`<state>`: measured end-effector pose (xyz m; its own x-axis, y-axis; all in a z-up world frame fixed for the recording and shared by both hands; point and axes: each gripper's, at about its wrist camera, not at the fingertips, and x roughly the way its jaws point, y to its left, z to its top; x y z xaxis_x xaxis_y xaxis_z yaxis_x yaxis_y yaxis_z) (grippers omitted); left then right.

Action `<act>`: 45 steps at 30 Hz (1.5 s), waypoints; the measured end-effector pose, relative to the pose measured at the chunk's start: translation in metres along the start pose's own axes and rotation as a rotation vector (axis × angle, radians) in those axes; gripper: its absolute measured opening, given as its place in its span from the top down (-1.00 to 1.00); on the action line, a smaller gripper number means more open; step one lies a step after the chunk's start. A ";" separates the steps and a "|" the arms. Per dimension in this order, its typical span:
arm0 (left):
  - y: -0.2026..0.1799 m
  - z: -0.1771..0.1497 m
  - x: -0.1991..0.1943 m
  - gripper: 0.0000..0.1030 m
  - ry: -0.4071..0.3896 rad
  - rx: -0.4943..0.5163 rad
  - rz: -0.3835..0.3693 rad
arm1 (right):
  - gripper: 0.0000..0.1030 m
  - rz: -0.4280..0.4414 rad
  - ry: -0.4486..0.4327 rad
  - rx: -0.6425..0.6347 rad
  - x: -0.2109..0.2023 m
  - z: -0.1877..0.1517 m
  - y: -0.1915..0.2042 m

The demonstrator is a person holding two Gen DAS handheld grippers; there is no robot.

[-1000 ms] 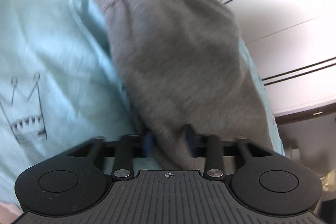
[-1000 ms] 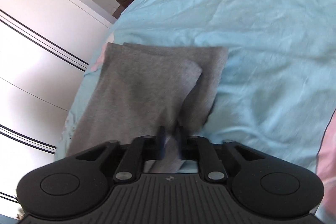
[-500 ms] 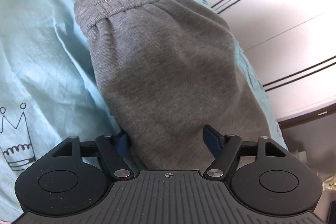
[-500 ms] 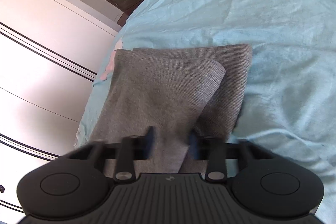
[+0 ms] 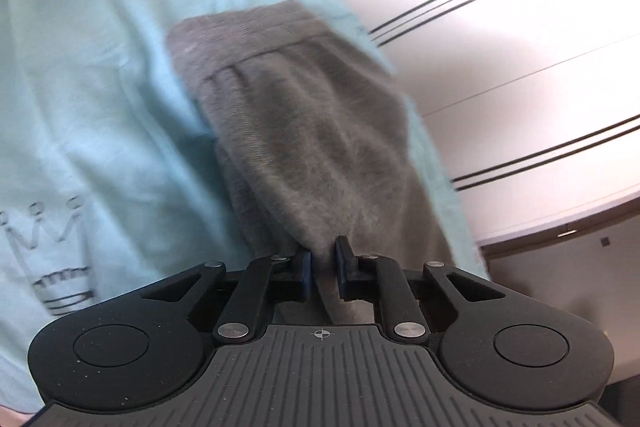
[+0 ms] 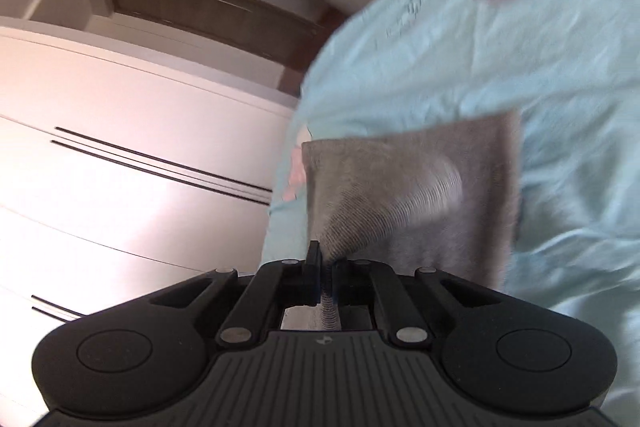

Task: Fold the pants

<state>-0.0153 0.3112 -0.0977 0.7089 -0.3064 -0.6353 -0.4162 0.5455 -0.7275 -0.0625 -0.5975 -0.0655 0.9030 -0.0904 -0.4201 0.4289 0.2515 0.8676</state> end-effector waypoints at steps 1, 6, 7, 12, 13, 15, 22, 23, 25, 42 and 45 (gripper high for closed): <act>0.008 0.000 0.003 0.54 0.019 -0.014 0.041 | 0.91 -0.055 -0.017 -0.064 -0.004 0.000 -0.001; 0.025 -0.003 0.000 -0.34 -0.019 -0.038 0.091 | 0.69 -0.407 0.028 -0.348 0.018 -0.010 -0.014; 0.024 -0.001 -0.001 -0.49 -0.038 -0.048 0.086 | 0.49 -0.406 0.026 -0.359 0.016 -0.011 -0.015; 0.031 0.013 0.000 -0.59 -0.084 -0.099 0.069 | -0.60 -0.351 0.031 -0.326 0.009 -0.016 -0.015; 0.033 0.016 0.002 -0.59 -0.088 -0.107 0.068 | -0.74 -0.345 0.044 -0.341 0.010 -0.020 -0.014; 0.036 0.023 0.007 -0.59 -0.092 -0.133 0.058 | -0.81 -0.344 0.074 -0.367 0.013 -0.024 -0.012; 0.018 0.045 0.025 -0.35 -0.136 -0.072 0.029 | -0.88 -0.339 0.081 -0.332 0.014 -0.023 -0.016; 0.015 0.048 0.029 -0.35 -0.140 -0.058 0.028 | -0.88 -0.341 0.081 -0.330 0.013 -0.024 -0.016; 0.012 0.054 0.038 -0.23 -0.119 -0.029 0.072 | -0.88 -0.349 0.087 -0.337 0.015 -0.025 -0.015; 0.022 0.040 0.030 -0.09 -0.256 -0.141 0.257 | -0.90 -0.390 0.105 -0.366 0.027 -0.026 -0.012; 0.023 0.046 0.014 -0.25 -0.232 -0.212 0.245 | -0.90 -0.388 0.109 -0.369 0.028 -0.025 -0.012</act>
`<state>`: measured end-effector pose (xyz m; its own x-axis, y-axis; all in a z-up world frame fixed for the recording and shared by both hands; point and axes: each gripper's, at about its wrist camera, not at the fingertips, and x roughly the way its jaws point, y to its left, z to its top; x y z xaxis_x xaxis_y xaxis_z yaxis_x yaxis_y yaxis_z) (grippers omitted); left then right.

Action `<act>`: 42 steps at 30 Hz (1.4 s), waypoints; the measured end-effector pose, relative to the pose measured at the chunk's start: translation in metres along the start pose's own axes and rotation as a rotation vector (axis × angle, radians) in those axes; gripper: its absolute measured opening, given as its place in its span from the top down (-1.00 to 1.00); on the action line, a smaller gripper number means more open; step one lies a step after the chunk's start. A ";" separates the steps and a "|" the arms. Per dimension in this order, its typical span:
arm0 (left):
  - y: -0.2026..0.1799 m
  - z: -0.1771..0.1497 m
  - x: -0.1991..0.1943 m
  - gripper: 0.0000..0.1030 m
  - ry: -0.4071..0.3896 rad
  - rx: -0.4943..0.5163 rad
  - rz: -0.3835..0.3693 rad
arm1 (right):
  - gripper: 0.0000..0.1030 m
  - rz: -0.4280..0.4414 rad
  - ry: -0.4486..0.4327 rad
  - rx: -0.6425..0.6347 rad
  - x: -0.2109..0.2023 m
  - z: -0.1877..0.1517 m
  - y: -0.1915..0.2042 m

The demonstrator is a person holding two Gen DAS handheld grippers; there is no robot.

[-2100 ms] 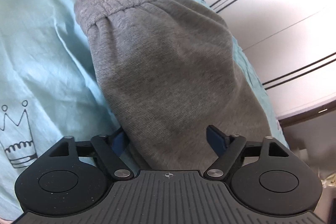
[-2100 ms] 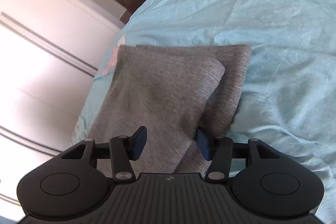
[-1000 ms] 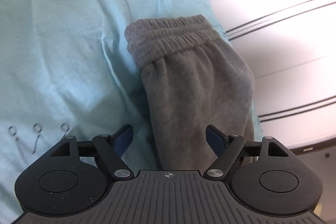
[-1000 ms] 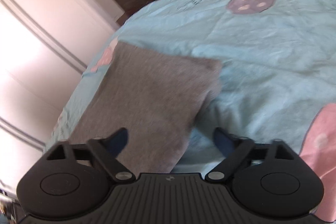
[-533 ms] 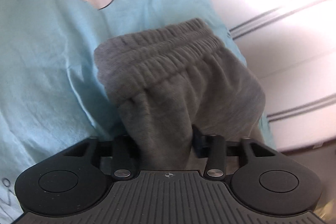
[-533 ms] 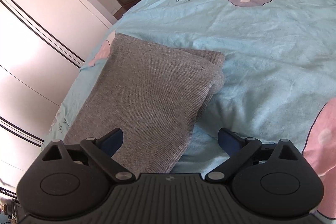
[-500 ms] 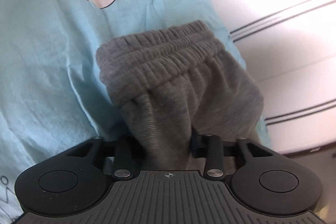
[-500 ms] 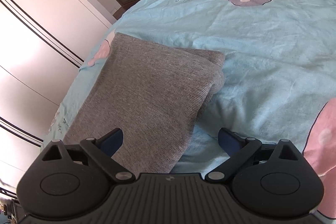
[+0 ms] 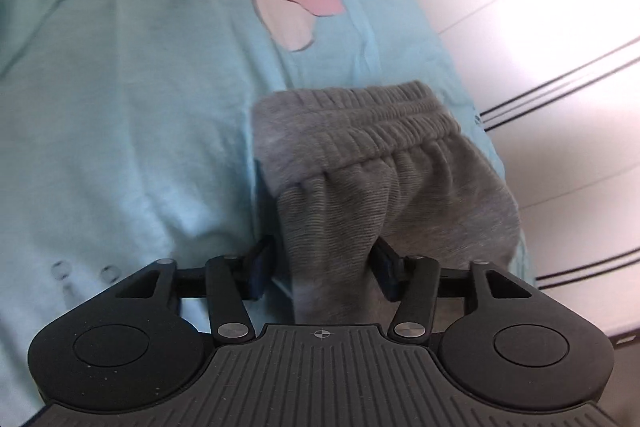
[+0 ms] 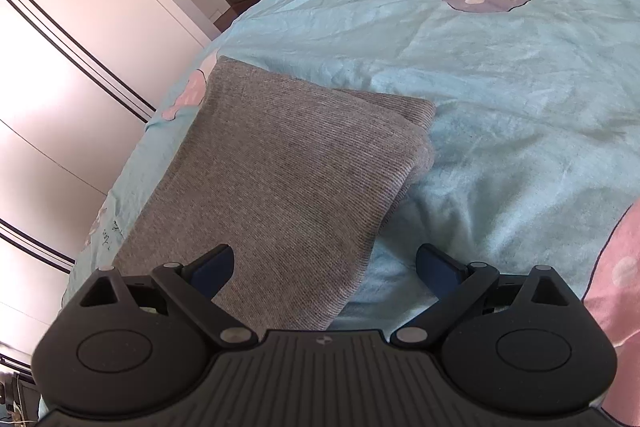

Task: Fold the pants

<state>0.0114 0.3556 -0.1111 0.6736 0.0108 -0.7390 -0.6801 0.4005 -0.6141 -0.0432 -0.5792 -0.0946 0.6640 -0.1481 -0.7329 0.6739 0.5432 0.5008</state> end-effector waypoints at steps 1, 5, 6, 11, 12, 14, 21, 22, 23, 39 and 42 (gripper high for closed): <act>-0.001 0.003 -0.007 -0.36 0.010 -0.016 0.014 | -0.90 0.000 0.001 -0.003 0.000 0.000 0.000; -0.016 0.000 -0.043 -0.53 -0.022 0.004 -0.009 | -0.90 0.001 0.003 -0.009 0.002 0.000 0.000; -0.027 -0.005 -0.051 -0.58 -0.029 0.045 -0.029 | -0.90 -0.001 0.004 -0.013 0.002 0.000 0.000; -0.087 -0.061 -0.070 -0.80 -0.053 0.301 -0.092 | -0.90 -0.031 0.021 -0.054 0.005 0.000 0.007; -0.099 -0.077 -0.069 -0.83 -0.051 0.355 -0.104 | -0.90 -0.040 0.026 -0.065 0.006 0.000 0.009; -0.121 -0.110 -0.059 -0.84 -0.030 0.453 -0.113 | -0.90 -0.054 0.033 -0.082 0.008 0.000 0.012; -0.168 -0.206 -0.009 -0.85 0.128 0.681 -0.065 | -0.90 -0.007 0.002 -0.013 0.003 0.001 0.000; -0.170 -0.215 -0.003 -0.86 0.151 0.718 -0.072 | -0.90 0.005 -0.004 0.001 0.002 0.000 -0.003; -0.172 -0.223 0.002 -0.86 0.173 0.766 -0.075 | -0.90 0.013 -0.008 0.011 0.001 0.000 -0.005; -0.144 -0.207 0.017 -0.87 0.238 0.547 -0.049 | -0.90 0.021 -0.017 0.009 0.004 0.001 -0.004; -0.147 -0.211 0.020 -0.88 0.236 0.579 -0.032 | -0.90 0.068 -0.049 0.060 0.003 0.001 -0.015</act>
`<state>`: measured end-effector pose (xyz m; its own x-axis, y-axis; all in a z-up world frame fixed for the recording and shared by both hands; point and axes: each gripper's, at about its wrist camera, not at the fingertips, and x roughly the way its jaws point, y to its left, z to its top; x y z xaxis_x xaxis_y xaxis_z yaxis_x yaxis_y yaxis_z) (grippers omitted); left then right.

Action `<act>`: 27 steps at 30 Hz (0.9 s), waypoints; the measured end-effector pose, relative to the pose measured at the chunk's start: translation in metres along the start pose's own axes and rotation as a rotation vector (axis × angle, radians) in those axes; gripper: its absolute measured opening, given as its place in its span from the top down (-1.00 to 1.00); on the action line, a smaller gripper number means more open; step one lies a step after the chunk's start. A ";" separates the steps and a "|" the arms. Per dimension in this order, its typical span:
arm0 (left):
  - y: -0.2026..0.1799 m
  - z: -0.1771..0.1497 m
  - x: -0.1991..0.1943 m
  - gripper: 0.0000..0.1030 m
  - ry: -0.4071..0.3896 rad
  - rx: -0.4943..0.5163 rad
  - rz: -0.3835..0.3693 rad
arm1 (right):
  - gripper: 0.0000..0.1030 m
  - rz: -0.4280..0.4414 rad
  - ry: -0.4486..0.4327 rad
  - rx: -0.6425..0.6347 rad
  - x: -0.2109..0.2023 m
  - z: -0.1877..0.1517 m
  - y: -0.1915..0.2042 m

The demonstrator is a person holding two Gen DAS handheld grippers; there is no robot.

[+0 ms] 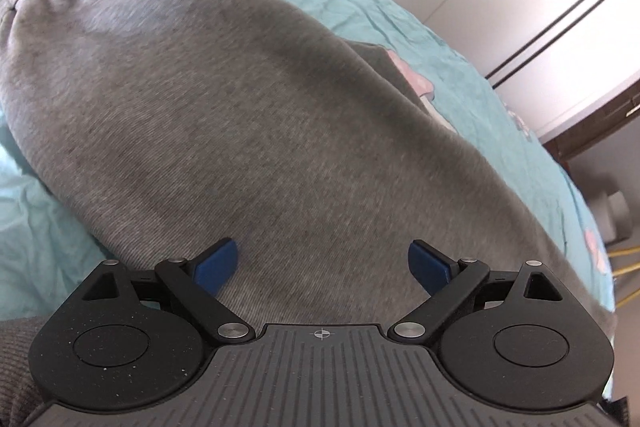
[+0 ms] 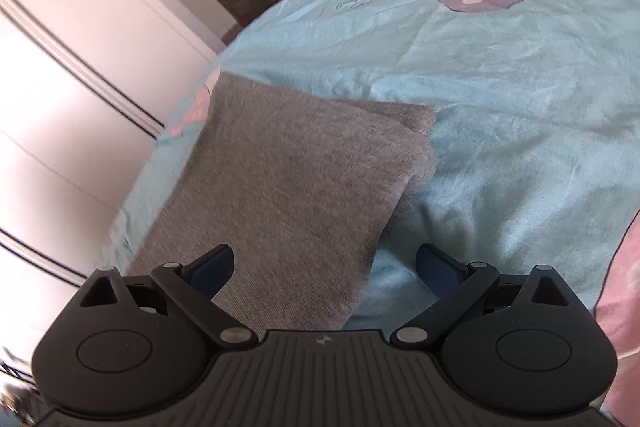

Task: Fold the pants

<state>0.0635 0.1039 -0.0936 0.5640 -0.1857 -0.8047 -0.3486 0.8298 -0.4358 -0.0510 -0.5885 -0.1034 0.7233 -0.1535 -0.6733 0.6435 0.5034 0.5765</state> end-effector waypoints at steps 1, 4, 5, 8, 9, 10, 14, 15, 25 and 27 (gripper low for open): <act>-0.001 0.000 0.000 -0.88 0.002 0.005 0.004 | -0.90 0.011 -0.006 0.012 0.000 0.000 -0.002; -0.004 0.000 0.000 -0.89 0.012 -0.001 0.008 | -0.90 0.038 -0.006 0.019 -0.002 0.001 -0.006; -0.004 0.001 0.000 -0.89 0.012 -0.005 0.006 | -0.90 0.040 0.000 0.026 -0.002 0.003 -0.007; -0.004 -0.001 -0.001 -0.89 0.006 -0.009 0.004 | -0.89 0.016 -0.048 0.092 -0.018 0.008 -0.005; -0.004 0.000 0.000 -0.90 0.007 -0.008 0.005 | -0.88 0.012 -0.101 0.098 -0.029 0.008 -0.002; -0.005 0.000 0.001 -0.91 0.007 -0.007 0.006 | -0.85 0.005 -0.145 0.086 -0.039 0.009 0.001; -0.007 -0.001 0.004 -0.93 0.012 0.009 0.024 | -0.76 0.117 -0.166 -0.020 -0.051 0.015 0.034; -0.008 0.000 0.005 -0.93 0.011 0.011 0.027 | -0.66 0.175 -0.133 -0.050 -0.047 0.014 0.044; -0.005 -0.001 0.006 -0.94 -0.007 0.000 0.026 | 0.78 0.207 0.311 -0.258 0.069 -0.017 0.093; -0.006 -0.001 0.004 -0.94 -0.036 0.000 0.033 | 0.86 0.148 0.213 -0.197 0.066 -0.005 0.081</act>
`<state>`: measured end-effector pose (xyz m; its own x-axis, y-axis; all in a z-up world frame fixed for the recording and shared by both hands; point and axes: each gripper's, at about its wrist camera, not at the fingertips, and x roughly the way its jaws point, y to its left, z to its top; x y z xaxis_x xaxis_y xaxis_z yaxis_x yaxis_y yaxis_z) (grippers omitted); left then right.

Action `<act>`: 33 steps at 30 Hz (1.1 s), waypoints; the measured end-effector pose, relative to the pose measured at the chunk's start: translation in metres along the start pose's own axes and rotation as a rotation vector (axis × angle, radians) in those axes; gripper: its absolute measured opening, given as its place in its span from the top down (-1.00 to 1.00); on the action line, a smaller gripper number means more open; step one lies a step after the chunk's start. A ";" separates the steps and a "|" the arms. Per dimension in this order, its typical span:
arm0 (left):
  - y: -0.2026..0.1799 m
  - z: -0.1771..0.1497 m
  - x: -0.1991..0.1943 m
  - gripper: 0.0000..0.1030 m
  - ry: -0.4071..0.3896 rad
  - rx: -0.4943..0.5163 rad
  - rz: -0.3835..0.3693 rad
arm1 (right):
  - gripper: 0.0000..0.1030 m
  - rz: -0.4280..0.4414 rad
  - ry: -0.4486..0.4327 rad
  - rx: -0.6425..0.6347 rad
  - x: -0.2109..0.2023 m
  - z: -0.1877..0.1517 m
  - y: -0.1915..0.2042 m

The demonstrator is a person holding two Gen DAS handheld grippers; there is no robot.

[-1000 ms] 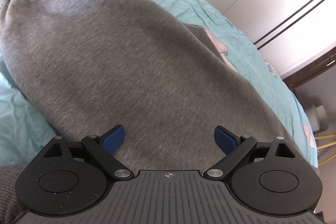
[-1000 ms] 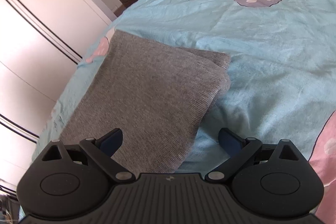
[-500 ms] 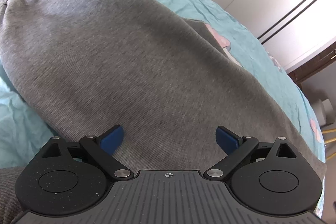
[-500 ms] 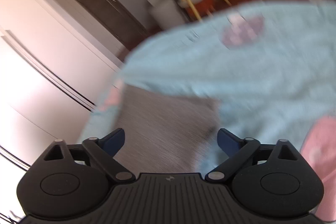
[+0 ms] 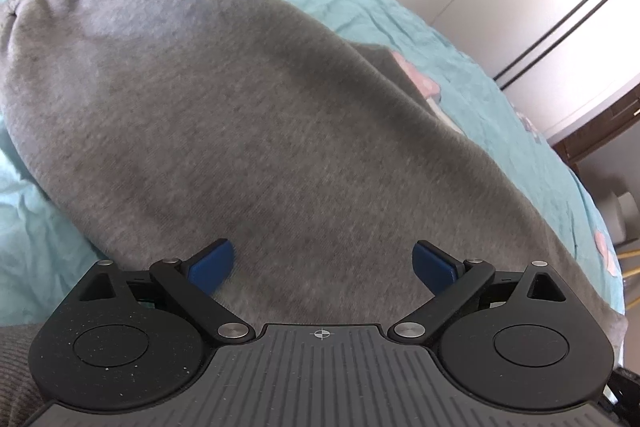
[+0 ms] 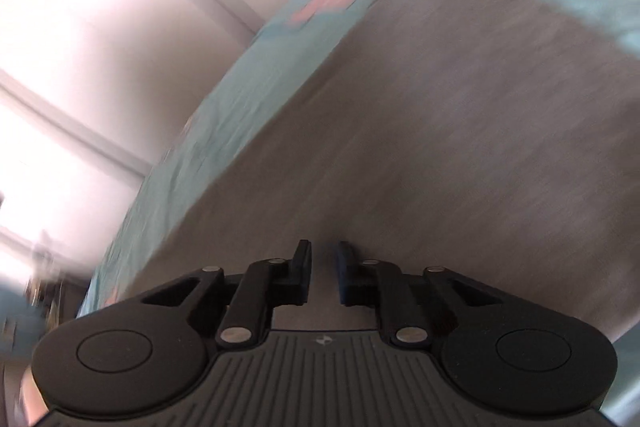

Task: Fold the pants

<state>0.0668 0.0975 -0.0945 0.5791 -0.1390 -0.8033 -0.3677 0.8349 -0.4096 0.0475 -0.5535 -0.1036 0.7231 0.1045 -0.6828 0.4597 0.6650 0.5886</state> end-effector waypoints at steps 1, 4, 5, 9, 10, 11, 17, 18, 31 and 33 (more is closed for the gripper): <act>0.000 0.001 -0.002 -0.94 -0.021 -0.003 0.002 | 0.88 -0.084 -0.069 0.043 -0.007 0.004 -0.005; 0.000 0.009 -0.008 -0.93 -0.097 -0.013 -0.017 | 0.71 -0.216 -0.164 0.082 -0.023 0.008 0.006; -0.003 0.014 -0.010 -0.93 -0.131 0.001 -0.027 | 0.71 -0.174 -0.157 0.080 -0.025 0.004 0.015; -0.026 0.037 -0.011 -0.93 -0.254 0.149 -0.008 | 0.32 0.079 -0.016 0.000 -0.009 -0.037 0.064; -0.032 0.042 -0.008 -0.93 -0.265 0.184 -0.005 | 0.30 0.111 0.037 -0.030 0.002 -0.050 0.074; -0.038 0.046 -0.003 -0.91 -0.273 0.209 -0.002 | 0.30 0.114 0.084 -0.059 0.011 -0.061 0.081; -0.059 0.046 0.024 -0.66 -0.254 0.312 -0.193 | 0.30 0.051 0.142 -0.263 0.033 -0.076 0.105; -0.065 0.045 0.027 -0.63 -0.260 0.361 -0.215 | 0.30 0.064 0.143 -0.232 0.034 -0.074 0.100; -0.048 0.059 0.072 -0.09 -0.218 0.425 0.120 | 0.29 0.077 0.116 -0.207 0.041 -0.070 0.094; -0.040 0.064 0.072 0.13 -0.219 0.373 0.135 | 0.29 0.085 0.117 -0.191 0.039 -0.070 0.092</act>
<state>0.1698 0.0888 -0.1080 0.6990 0.0665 -0.7120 -0.1859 0.9783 -0.0912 0.0818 -0.4370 -0.1064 0.6852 0.2435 -0.6864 0.2860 0.7768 0.5610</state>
